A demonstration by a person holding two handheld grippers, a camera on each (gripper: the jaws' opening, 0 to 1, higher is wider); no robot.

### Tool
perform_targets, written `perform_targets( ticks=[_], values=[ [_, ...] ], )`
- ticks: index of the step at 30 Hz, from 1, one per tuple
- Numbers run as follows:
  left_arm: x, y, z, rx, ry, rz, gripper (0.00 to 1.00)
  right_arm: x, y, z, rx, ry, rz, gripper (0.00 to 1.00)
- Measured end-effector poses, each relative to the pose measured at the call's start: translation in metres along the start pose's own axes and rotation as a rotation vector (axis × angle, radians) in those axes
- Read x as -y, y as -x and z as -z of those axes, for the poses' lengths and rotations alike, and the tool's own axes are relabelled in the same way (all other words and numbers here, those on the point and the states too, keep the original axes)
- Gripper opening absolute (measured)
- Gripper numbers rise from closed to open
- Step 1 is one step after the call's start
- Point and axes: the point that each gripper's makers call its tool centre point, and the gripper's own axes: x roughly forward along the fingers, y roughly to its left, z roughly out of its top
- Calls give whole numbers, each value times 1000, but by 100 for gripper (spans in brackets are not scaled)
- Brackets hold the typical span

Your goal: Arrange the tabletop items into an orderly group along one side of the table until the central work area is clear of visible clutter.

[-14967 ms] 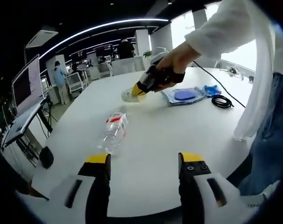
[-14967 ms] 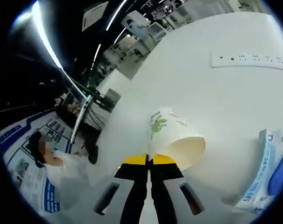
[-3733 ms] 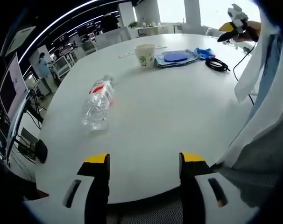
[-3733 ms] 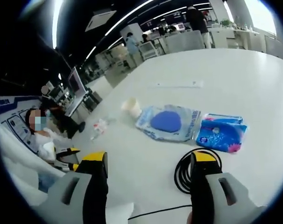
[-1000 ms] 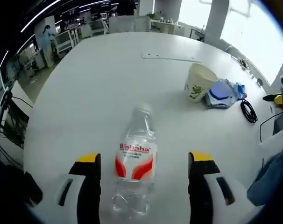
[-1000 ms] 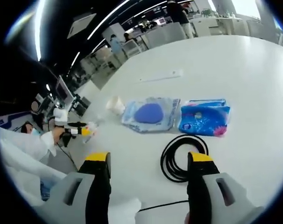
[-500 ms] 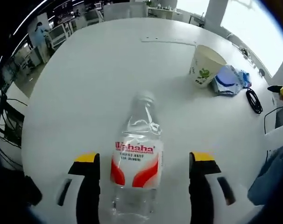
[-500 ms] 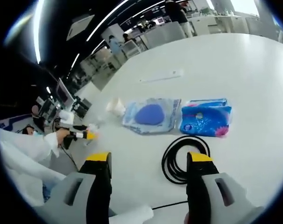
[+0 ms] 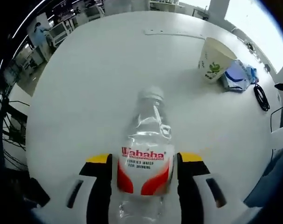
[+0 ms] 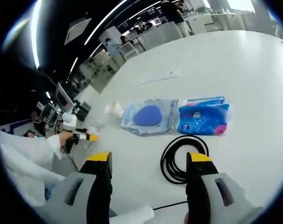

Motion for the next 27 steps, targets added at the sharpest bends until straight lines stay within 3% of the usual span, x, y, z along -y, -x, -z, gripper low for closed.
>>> perform_targets(
  ticks=[6,7,9,10,11,19,23,27],
  values=[
    [0,0,-1,18,-32,14,57,-1,-3,3,-1,-9,-9,62],
    [1,0,-2,26,-42,20,55,-1,-4,4,-2,-13,-10,62],
    [2,1,-5,46,-54,31,43,-3,-7,8,-9,-19,-19,62],
    [7,-1,-4,29,7,40,42,-4,-7,9,-12,-19,-22,62],
    [0,-4,-9,32,-38,21,42,-6,-8,10,-15,-19,-23,62],
    [-3,-1,-9,42,-22,0,40,-3,-5,8,-8,-25,-20,60],
    [-3,5,-13,107,-2,-21,39,3,1,5,8,-38,-8,59],
    [-4,15,-25,220,104,-19,39,5,2,6,15,-60,-12,59]
  ],
)
